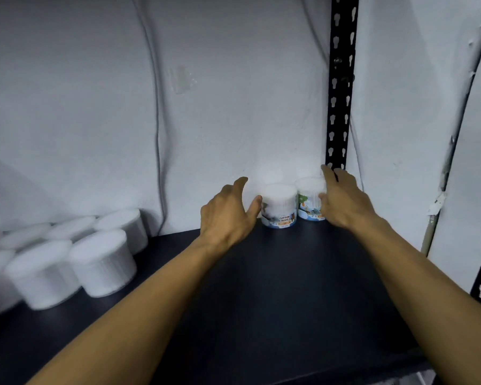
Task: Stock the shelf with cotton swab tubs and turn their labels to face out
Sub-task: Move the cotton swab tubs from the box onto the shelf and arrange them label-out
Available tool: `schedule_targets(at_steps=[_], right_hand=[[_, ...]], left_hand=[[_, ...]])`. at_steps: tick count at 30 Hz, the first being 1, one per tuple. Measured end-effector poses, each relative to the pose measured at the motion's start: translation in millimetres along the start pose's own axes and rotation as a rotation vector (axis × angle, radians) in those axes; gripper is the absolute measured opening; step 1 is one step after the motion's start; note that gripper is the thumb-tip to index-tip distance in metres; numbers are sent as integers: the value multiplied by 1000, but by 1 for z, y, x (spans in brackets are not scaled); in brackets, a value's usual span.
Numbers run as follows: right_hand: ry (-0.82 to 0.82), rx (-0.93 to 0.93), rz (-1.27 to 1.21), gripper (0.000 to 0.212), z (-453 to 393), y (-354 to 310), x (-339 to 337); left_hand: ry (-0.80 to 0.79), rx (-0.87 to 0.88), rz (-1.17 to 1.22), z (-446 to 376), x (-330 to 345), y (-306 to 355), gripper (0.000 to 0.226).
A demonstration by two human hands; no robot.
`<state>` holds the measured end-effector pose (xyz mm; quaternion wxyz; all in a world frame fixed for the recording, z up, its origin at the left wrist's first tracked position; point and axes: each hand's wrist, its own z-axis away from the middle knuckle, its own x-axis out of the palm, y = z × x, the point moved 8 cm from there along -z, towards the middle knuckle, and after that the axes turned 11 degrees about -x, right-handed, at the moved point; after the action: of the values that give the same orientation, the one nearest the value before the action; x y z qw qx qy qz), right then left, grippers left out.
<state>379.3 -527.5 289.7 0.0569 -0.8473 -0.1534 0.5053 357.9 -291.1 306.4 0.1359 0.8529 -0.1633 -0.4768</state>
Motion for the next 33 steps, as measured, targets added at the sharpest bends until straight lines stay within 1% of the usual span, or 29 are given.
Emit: schedule_targets(at_steps=[2, 5, 7, 9, 11, 14, 16, 18, 21, 24, 27, 31, 33], right_hand=[[47, -68, -15, 66, 9, -35, -6], [92, -196, -79, 56, 22, -104, -7], [90, -257, -159, 52, 31, -154, -3], [54, -314, -268, 49, 39, -205, 8], [0, -401, -350, 46, 46, -255, 22], [-81, -507, -400, 43, 56, -322, 45], [-134, -556, -382, 46, 62, -358, 62], [-189, -581, -332, 50, 66, -385, 78], [-244, -628, -191, 53, 71, -411, 97], [-202, -660, -75, 51, 73, -420, 105], [-151, -661, -67, 49, 74, -421, 107], [-151, -681, -82, 49, 82, -415, 102], [-141, -693, -102, 48, 91, -407, 95]], left_hand=[[29, -1, 6, 11, -29, -20, 51], [70, -22, -25, 32, -77, -62, 44], [101, -33, -67, 46, -110, -94, 39], [114, -42, -146, 58, -137, -129, 35], [76, -87, -233, 66, -155, -167, 38], [-44, -181, -362, 75, -168, -223, 54], [-118, -198, -439, 80, -169, -253, 60], [-167, -170, -530, 82, -165, -274, 60], [-189, -115, -604, 84, -155, -289, 55], [-147, -84, -599, 83, -151, -292, 48], [-130, -91, -542, 85, -152, -290, 43], [-148, -132, -482, 94, -154, -283, 42], [-150, -124, -448, 102, -156, -274, 42]])
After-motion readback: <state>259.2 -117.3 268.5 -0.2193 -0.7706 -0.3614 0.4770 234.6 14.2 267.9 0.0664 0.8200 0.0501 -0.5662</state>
